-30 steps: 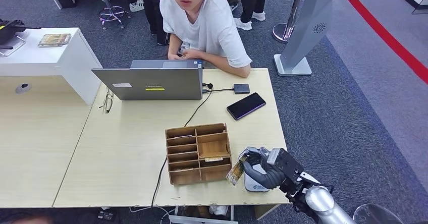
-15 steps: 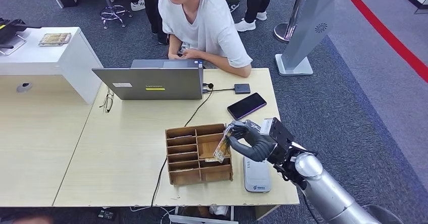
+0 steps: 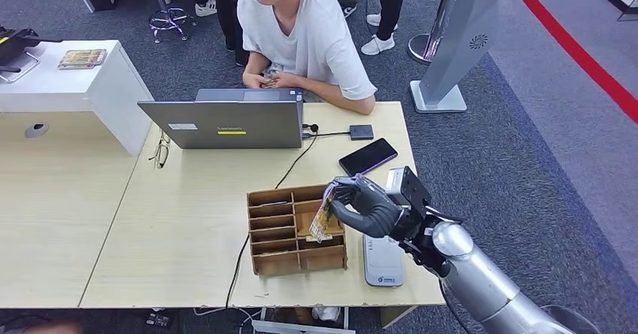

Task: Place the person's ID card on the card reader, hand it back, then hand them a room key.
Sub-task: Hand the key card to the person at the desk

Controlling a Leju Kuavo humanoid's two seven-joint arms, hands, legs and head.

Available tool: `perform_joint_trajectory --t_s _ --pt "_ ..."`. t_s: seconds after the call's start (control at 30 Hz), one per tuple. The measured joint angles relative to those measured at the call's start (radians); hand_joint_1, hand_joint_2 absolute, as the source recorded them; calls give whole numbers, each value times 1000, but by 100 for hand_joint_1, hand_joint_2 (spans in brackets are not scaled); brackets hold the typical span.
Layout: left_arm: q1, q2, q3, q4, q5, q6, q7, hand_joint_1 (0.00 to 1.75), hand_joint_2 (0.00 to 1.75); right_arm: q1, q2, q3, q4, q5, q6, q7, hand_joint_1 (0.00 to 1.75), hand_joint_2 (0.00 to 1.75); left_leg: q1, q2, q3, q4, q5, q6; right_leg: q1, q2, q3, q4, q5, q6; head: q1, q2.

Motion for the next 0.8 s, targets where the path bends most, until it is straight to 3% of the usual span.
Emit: perform_joint_trajectory --t_s 0.8 --pt "79 -4 12 39 -45 -64 -49 0 0 46 0 30 -132 -38 -2 -36 175 175 0 0 0 0 -1 0 0 0 -1 0 -1 0 0 0"
